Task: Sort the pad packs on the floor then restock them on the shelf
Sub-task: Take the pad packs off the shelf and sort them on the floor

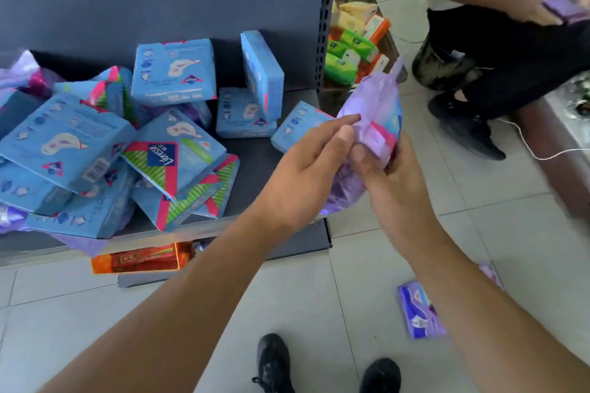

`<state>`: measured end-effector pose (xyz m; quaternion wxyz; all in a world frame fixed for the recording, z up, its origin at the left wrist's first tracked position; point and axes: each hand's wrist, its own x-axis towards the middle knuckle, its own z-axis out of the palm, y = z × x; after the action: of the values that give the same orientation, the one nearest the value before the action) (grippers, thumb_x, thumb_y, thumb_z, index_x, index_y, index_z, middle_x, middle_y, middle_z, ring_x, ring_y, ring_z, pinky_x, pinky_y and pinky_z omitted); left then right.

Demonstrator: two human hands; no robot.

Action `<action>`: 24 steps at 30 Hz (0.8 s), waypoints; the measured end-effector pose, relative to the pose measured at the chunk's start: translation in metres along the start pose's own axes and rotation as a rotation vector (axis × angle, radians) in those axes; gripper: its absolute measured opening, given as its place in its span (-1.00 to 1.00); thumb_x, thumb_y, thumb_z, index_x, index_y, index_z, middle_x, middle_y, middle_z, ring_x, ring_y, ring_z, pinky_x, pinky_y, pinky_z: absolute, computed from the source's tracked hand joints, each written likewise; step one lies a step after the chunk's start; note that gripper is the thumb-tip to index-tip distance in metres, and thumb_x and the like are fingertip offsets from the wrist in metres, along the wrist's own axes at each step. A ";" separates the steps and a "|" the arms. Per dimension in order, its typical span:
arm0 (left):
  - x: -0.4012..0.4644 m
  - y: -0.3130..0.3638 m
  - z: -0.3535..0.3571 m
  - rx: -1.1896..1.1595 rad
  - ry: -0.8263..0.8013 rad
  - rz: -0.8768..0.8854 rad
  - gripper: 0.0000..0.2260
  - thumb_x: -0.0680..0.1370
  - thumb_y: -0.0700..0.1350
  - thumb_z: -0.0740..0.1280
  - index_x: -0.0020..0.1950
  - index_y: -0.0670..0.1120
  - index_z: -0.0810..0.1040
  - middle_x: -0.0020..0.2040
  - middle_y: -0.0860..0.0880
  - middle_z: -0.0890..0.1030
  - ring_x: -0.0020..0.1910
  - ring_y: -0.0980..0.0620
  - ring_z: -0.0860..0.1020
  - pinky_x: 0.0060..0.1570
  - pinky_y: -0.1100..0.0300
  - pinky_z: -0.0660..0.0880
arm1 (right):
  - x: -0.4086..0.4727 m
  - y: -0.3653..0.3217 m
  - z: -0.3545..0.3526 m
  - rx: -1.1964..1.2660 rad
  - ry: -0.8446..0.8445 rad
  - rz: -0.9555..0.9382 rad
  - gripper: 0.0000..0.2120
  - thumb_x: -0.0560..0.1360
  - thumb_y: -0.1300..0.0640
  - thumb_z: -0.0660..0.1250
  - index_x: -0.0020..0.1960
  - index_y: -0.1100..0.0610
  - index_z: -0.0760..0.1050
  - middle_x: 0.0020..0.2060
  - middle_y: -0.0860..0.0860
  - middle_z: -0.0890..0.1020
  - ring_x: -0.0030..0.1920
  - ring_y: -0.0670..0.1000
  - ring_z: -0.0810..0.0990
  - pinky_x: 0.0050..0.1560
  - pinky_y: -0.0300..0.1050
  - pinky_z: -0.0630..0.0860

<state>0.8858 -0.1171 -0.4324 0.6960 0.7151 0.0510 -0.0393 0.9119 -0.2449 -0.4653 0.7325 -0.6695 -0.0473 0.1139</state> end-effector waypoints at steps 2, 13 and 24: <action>-0.002 -0.005 0.035 0.034 -0.122 0.025 -0.59 0.65 0.09 0.09 0.21 -0.18 0.52 0.11 -0.11 0.59 0.10 0.20 0.53 0.18 0.19 0.48 | -0.012 0.002 -0.028 -0.015 0.011 0.019 -0.25 0.40 -0.21 0.43 0.42 0.17 0.28 0.15 -0.02 0.61 0.10 -0.16 0.63 -0.01 -0.31 0.54; 0.021 -0.071 0.215 0.167 -0.271 -0.360 -0.71 0.45 -0.29 0.44 0.15 -0.13 0.54 -0.15 0.06 0.71 -0.21 0.12 0.67 -0.25 0.29 0.55 | -0.106 0.067 -0.265 -0.005 0.320 0.517 -0.32 0.43 -0.17 0.43 0.45 -0.11 0.21 0.34 -0.05 0.43 0.21 -0.07 0.54 0.18 -0.02 0.55; 0.024 -0.208 0.370 0.617 -0.581 -0.679 -0.72 0.44 0.10 0.47 0.01 0.02 0.48 -0.08 0.07 0.63 -0.05 0.02 0.63 0.02 0.02 0.57 | -0.221 0.186 -0.358 0.486 0.839 0.785 -0.61 0.51 0.26 0.39 0.28 0.11 0.36 0.07 0.09 0.65 -0.03 0.07 0.71 -0.08 0.00 0.62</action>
<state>0.8886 -0.4815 -0.6521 0.3872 0.7893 0.0708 -0.4713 0.7578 -0.6291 -0.6668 0.7236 -0.4391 0.5212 0.1094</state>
